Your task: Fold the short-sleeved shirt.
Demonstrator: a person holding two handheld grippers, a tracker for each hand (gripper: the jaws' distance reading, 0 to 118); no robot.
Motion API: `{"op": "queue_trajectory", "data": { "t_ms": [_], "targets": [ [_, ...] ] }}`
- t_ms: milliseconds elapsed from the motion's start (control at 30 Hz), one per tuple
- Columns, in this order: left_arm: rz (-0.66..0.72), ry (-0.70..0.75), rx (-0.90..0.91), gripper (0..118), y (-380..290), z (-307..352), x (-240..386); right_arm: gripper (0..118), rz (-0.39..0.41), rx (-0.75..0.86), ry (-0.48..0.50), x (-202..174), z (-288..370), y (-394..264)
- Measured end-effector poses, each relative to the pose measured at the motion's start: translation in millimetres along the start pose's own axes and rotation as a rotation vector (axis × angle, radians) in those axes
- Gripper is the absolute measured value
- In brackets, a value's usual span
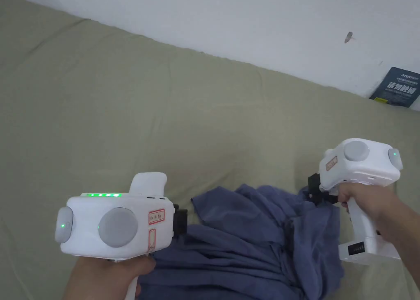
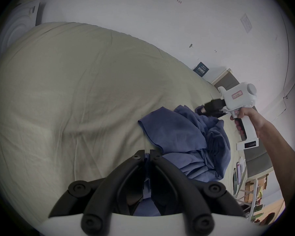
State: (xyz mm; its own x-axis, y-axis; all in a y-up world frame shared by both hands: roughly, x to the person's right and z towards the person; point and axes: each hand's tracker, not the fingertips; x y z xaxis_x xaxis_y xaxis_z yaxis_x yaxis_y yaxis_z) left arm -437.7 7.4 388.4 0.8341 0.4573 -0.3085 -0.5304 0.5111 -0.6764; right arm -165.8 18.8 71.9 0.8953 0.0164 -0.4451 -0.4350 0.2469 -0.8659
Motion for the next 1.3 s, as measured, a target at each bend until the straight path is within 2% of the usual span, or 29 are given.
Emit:
{"op": "queue_trajectory", "data": {
  "t_ms": [33, 133, 333, 433, 700, 967, 1133, 1300],
  "targets": [
    [0.002, 0.007, 0.007, 5, -2, -1, 1, 8, -0.015, 0.056, -0.028, 0, 5, -4],
    [0.002, 0.025, 0.003, 5, 0, -10, -4, 8, -0.004, 0.058, 0.038, 4, 24, -14],
    [0.035, -0.036, 0.119, 5, 3, 20, 5, 8, -0.060, 0.316, 0.154, 31, 112, -41],
    [0.105, -0.098, 0.164, 5, 9, 51, 22, 8, -0.048, 0.438, 0.162, 40, 171, -62],
    [0.024, -0.117, 0.331, 5, 42, 144, 70, 8, -0.016, 0.657, 0.173, 62, 303, -102],
    [-0.017, -0.143, 0.493, 5, 94, 218, 106, 8, -0.026, 0.861, 0.183, 78, 382, -116],
    [-0.064, -0.122, 0.569, 5, 139, 255, 130, 8, -0.077, 0.952, 0.227, 91, 419, -110],
    [-0.045, -0.163, 0.676, 5, 192, 292, 142, 8, -0.118, 1.066, 0.202, 100, 450, -95]
  ]
}}
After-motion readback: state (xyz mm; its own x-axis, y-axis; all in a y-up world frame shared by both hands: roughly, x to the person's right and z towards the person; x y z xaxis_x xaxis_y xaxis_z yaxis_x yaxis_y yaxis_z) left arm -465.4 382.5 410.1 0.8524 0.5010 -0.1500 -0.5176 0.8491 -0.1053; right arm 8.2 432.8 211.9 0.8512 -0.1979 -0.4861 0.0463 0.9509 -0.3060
